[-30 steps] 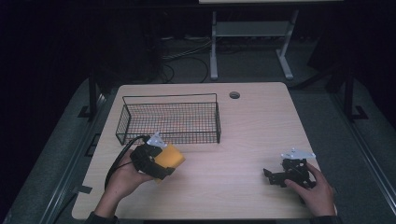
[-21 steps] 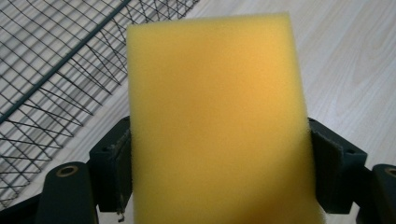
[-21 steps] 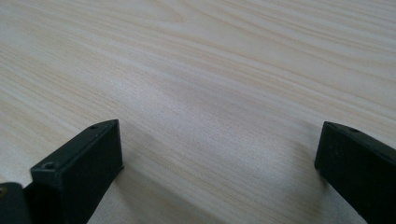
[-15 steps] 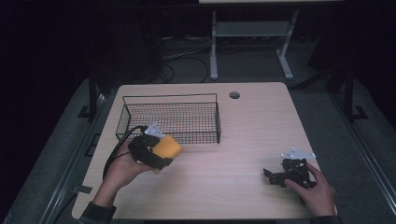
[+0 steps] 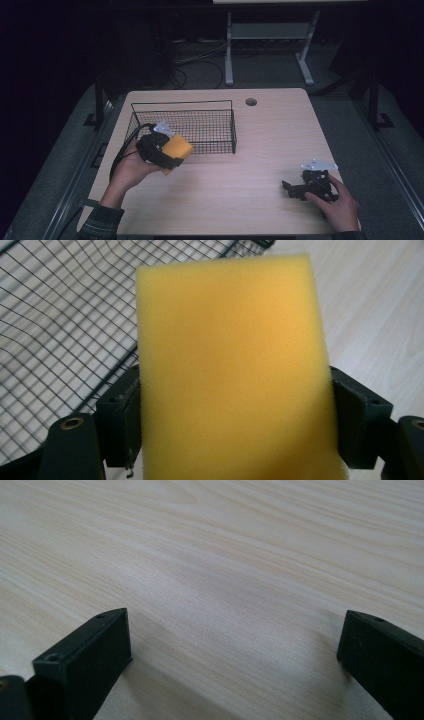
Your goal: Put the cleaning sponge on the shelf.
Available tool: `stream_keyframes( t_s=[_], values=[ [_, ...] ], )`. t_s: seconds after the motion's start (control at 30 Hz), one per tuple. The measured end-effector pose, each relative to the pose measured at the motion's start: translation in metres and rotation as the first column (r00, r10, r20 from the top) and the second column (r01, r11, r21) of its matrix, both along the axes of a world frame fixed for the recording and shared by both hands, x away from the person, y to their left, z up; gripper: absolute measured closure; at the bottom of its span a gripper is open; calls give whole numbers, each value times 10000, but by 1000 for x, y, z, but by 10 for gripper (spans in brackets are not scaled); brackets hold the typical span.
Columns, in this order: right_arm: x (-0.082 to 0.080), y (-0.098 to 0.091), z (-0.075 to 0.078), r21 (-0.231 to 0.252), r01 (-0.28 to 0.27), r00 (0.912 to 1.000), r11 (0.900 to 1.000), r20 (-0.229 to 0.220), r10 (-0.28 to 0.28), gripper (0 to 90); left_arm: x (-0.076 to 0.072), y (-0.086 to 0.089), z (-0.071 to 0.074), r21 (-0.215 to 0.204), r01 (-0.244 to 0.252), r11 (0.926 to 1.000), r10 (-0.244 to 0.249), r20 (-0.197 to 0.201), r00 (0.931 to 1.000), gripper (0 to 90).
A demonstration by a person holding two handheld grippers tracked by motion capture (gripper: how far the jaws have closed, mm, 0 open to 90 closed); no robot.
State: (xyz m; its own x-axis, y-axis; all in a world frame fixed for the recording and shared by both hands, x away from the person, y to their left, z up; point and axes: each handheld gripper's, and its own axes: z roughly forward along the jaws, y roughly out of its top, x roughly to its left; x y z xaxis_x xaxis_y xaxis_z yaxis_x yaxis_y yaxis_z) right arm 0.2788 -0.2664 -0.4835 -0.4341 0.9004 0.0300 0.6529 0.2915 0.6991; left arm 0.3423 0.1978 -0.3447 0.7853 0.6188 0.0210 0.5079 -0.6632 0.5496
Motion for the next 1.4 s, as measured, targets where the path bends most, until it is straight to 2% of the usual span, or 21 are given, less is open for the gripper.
stream_keyframes(
  t_s=[0.23, 0.63, 0.97, 1.17, 1.4],
  values=[
    [0, 0, 0, -24, 13, 10000, 10000, 14, -13, 1, 17, 6, 9, -55, -386, 9992, 386, 145, 9991, 222],
    [0, 0, 0, -32, 0, 10000, 10000, 8, 0, 1, 45, 16, 13, 91, -872, 9961, 870, 205, 9960, 222],
    [0, 0, 0, -26, 4, 10000, 10000, 8, -4, 1, 64, 26, 15, 209, -1387, 9901, 1379, 391, 9897, 223],
    [0, 0, 0, -26, 4, 10000, 10000, 10, -4, 1, 80, 37, 17, 268, -1736, 9845, 1715, 657, 9830, 223],
    [0, 0, 0, -21, 11, 10000, 10000, 8, -11, 1, 89, 45, 15, 231, -1989, 9797, 1969, 700, 9779, 223]
  ],
)
